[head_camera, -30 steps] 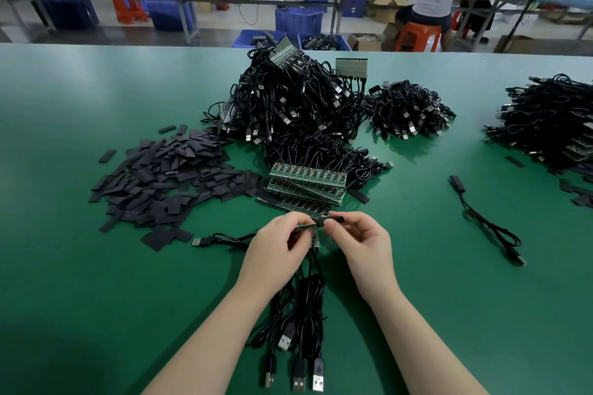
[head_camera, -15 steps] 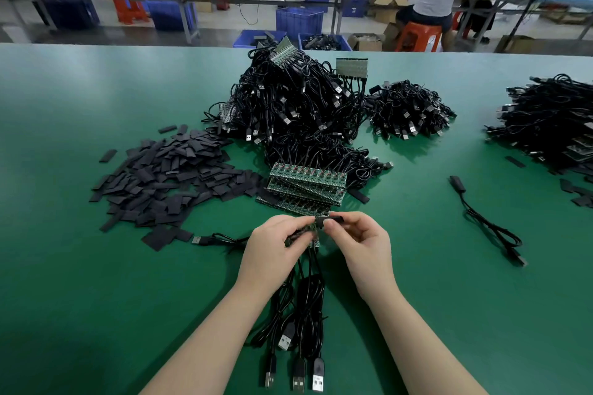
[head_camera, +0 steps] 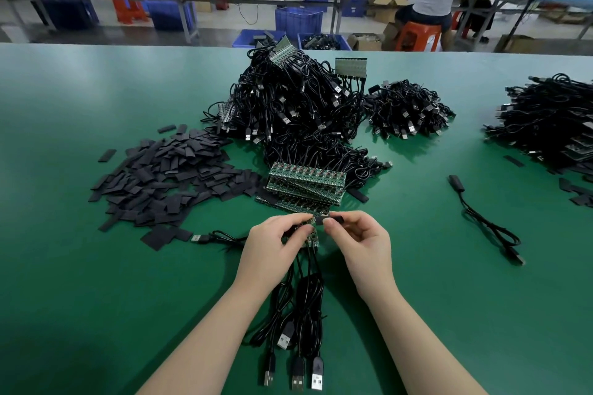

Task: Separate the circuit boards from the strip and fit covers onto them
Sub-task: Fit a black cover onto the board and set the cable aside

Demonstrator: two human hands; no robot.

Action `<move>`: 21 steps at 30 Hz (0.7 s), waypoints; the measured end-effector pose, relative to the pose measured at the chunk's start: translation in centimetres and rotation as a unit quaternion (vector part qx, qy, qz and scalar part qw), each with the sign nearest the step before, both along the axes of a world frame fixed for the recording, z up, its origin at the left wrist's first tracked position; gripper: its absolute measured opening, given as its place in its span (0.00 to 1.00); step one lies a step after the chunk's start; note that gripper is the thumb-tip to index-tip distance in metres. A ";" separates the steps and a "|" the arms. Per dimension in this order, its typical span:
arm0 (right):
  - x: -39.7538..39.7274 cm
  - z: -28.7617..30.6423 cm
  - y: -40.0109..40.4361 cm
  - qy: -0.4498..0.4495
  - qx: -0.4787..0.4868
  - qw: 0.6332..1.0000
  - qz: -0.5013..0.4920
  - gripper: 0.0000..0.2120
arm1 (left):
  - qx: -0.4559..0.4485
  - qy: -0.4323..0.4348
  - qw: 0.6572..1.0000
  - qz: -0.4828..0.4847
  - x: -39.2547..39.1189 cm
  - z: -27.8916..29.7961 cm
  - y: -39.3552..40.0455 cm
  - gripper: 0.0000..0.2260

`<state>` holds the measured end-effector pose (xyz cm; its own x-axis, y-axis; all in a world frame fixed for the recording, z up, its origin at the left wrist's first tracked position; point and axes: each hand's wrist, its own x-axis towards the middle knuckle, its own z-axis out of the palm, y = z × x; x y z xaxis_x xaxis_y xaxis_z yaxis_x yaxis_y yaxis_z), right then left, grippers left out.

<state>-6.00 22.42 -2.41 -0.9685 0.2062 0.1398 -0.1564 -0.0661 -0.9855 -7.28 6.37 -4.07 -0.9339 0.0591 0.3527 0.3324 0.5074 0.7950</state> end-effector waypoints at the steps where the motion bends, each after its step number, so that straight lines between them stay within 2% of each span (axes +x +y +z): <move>1: 0.0 0.0 0.0 0.001 0.002 1.000 -0.001 0.08 | 0.000 -0.001 1.000 -0.002 0.0 0.0 0.0 0.10; 11: 0.0 0.0 0.1 -0.012 0.040 0.999 0.012 0.06 | 0.024 -0.001 0.999 -0.024 0.2 0.5 0.0 0.14; 21: -0.1 0.6 1.2 -0.045 0.036 0.994 0.088 0.08 | 0.034 -0.021 0.998 -0.044 0.2 0.3 0.0 0.14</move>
<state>-6.06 23.61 -1.81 -0.9979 0.0238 0.0602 -0.0605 -0.0129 -0.9981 -7.09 6.37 -3.78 -0.9402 0.1180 0.3196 0.3388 0.4228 0.8405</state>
